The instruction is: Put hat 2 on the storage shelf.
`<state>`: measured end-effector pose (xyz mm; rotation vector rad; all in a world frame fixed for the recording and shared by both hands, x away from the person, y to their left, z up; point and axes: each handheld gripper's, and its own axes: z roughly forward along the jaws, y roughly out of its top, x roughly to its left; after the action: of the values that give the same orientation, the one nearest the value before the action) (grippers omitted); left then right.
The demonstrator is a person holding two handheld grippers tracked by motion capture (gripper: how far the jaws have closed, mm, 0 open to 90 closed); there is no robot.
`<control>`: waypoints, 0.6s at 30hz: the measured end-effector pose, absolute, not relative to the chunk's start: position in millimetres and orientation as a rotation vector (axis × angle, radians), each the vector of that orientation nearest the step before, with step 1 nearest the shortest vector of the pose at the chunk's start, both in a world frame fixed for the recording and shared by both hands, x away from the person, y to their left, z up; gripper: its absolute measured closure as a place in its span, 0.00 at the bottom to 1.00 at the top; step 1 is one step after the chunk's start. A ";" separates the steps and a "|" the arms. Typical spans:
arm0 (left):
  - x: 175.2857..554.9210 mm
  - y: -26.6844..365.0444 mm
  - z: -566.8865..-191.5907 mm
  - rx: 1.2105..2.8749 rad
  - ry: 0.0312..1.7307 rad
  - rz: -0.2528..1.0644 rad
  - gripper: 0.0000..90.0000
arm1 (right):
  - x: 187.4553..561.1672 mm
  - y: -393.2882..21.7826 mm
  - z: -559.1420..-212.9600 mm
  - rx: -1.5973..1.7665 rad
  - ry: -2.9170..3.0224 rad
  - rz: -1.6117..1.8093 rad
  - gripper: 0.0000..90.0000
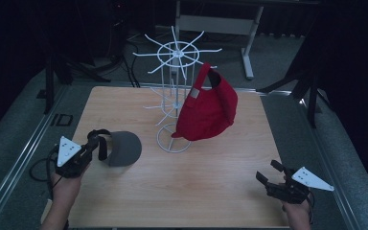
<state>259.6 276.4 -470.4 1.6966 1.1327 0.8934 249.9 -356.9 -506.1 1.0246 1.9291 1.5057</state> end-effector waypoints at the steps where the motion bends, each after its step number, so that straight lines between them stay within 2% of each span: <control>1: 260.4 275.1 -465.7 1.684 1.127 0.901 0.99 | 249.6 -356.8 -506.0 1.022 1.928 1.509 0.21; 18: 278.3 250.8 -394.5 1.603 0.994 0.945 0.99 | 249.2 -357.2 -505.8 1.020 1.928 1.517 0.21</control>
<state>278.3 250.8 -394.5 1.6030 0.9941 0.9450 249.2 -357.2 -505.8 1.0197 1.9275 1.5170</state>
